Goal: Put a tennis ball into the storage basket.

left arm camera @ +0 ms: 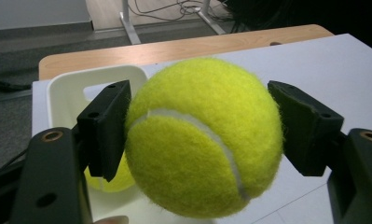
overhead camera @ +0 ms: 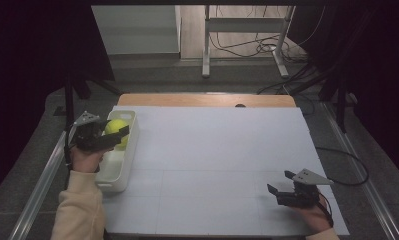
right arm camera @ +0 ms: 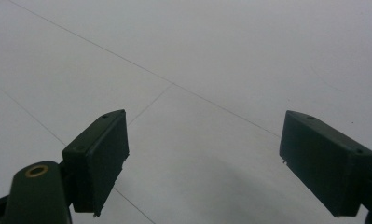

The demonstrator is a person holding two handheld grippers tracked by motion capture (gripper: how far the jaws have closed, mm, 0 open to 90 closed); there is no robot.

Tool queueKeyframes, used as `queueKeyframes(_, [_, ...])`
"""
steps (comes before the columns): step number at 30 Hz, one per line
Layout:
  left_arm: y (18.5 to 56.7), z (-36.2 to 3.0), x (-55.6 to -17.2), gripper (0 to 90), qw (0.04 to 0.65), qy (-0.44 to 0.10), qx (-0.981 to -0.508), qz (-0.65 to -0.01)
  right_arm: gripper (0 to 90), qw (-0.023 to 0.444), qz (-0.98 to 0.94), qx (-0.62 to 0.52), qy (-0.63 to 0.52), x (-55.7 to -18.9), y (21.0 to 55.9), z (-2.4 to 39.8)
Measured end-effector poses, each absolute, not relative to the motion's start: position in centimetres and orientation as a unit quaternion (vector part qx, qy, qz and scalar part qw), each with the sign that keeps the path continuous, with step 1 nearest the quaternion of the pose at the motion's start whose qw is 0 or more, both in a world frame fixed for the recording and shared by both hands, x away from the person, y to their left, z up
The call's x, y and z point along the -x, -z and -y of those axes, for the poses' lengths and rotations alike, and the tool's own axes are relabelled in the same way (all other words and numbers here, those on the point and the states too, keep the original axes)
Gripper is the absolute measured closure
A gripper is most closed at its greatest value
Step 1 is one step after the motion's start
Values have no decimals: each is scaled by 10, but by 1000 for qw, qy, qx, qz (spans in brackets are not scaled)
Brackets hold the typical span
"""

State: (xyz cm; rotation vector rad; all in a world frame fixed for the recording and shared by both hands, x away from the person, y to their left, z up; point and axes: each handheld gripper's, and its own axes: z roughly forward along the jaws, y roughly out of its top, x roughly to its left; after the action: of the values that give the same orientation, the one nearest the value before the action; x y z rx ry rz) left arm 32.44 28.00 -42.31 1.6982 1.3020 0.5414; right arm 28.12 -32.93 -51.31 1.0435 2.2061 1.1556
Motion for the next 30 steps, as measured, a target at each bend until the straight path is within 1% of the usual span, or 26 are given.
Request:
queueKeyframes(7, [426, -287, -322, 261, 441, -219, -686, -536, 162, 219, -797, -377, -418, -282, 514, 329])
queueKeyframes(30, [437, -291, -329, 260, 408, -213, -695, -553, 161, 217, -797, -378, -418, -282, 514, 329])
